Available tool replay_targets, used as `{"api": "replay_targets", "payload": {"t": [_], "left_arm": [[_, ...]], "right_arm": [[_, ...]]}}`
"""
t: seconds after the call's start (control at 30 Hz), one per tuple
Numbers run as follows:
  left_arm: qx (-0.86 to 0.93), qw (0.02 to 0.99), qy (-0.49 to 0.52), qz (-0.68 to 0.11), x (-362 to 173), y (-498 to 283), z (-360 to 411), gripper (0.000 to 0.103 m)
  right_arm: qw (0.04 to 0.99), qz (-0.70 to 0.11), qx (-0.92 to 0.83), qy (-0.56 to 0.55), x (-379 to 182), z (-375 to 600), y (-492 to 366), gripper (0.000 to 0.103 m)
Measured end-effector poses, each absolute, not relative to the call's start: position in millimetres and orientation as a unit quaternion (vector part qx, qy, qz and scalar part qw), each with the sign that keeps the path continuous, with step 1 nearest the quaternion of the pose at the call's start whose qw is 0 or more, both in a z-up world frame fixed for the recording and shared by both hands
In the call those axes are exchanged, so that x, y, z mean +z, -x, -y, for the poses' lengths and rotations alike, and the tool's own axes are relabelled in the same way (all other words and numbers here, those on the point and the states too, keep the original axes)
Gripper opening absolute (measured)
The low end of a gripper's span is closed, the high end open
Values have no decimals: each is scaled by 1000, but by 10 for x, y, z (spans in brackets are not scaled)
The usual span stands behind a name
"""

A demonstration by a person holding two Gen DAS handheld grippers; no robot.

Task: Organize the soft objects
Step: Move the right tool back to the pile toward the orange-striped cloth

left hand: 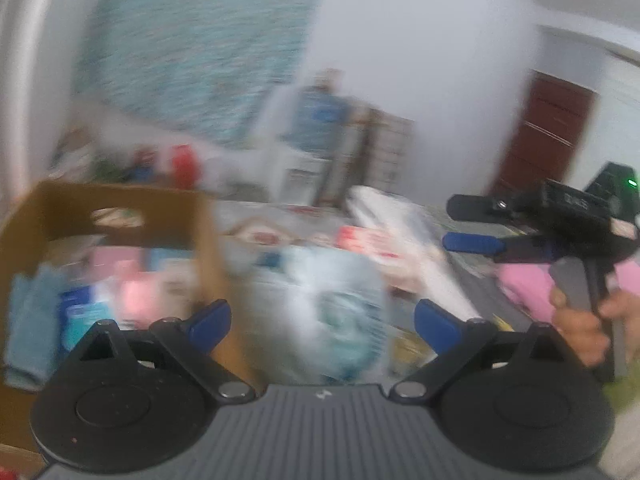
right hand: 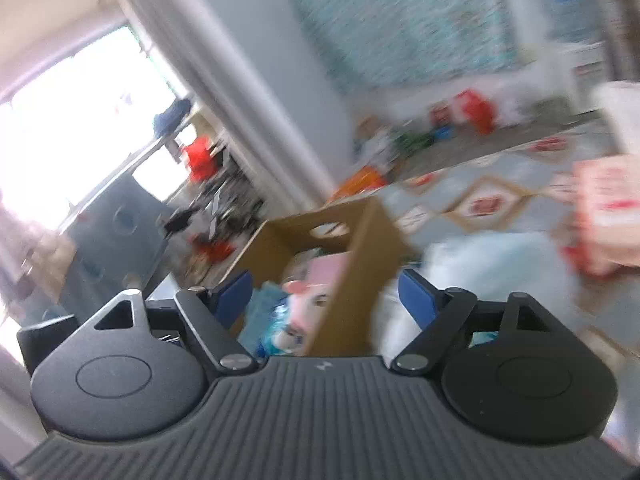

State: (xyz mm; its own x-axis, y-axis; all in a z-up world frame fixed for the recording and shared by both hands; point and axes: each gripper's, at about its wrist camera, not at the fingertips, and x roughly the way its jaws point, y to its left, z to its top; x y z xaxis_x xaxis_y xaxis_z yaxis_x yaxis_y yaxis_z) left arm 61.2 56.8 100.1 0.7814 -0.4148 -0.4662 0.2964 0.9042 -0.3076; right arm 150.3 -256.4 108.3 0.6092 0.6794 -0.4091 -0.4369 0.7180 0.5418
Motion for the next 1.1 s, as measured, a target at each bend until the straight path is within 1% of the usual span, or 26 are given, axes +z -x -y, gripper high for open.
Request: {"api": "replay_targets", "payload": {"t": [0.13, 0.23, 0.43, 0.53, 0.57, 0.6, 0.63, 0.7, 0.77, 0.87, 0.9, 0.93, 0.97, 1.03, 1.1], "left_arm": [[-260, 924, 80, -270, 938, -412, -110, 99], [-299, 911, 52, -278, 802, -326, 252, 99], [-358, 874, -22, -327, 386, -284, 980, 99], [-371, 857, -57, -353, 108, -332, 1282, 98], [-369, 855, -73, -357, 11, -359, 1368, 98], [-363, 855, -88, -359, -66, -378, 1440, 96], [-357, 855, -103, -361, -141, -380, 1514, 94], [-349, 851, -124, -371, -297, -464, 1630, 91], [-344, 847, -130, -383, -411, -524, 1687, 88], [-346, 842, -130, -392, -529, -640, 1715, 83], [-341, 843, -134, -393, -569, -683, 1721, 78], [-337, 844, -138, -393, -605, -711, 1731, 71], [-333, 845, -139, -395, -646, -746, 1726, 69], [-327, 844, -133, -404, -698, -815, 1684, 67], [-317, 850, -119, -403, -695, -870, 1588, 67]], "right_arm": [[890, -291, 262, -234, 965, 3192, -983, 83], [894, -287, 228, -258, 748, 3510, -648, 83], [889, -285, 179, -311, 217, 3936, -129, 83], [882, -294, 160, -330, -111, 3989, 16, 82], [879, -302, 157, -335, -226, 4006, 47, 80], [876, -309, 157, -336, -322, 3994, 57, 75], [872, -319, 156, -337, -431, 3973, 51, 71], [865, -339, 150, -337, -595, 3931, 3, 59], [861, -361, 140, -330, -768, 3869, -74, 51], [867, -380, 117, -301, -904, 3756, -158, 46], [868, -386, 112, -292, -947, 3711, -211, 43], [867, -391, 111, -289, -982, 3667, -285, 42], [864, -396, 115, -290, -1039, 3618, -342, 36], [859, -399, 130, -292, -1090, 3543, -445, 31], [858, -400, 142, -291, -1093, 3445, -539, 30]]}}
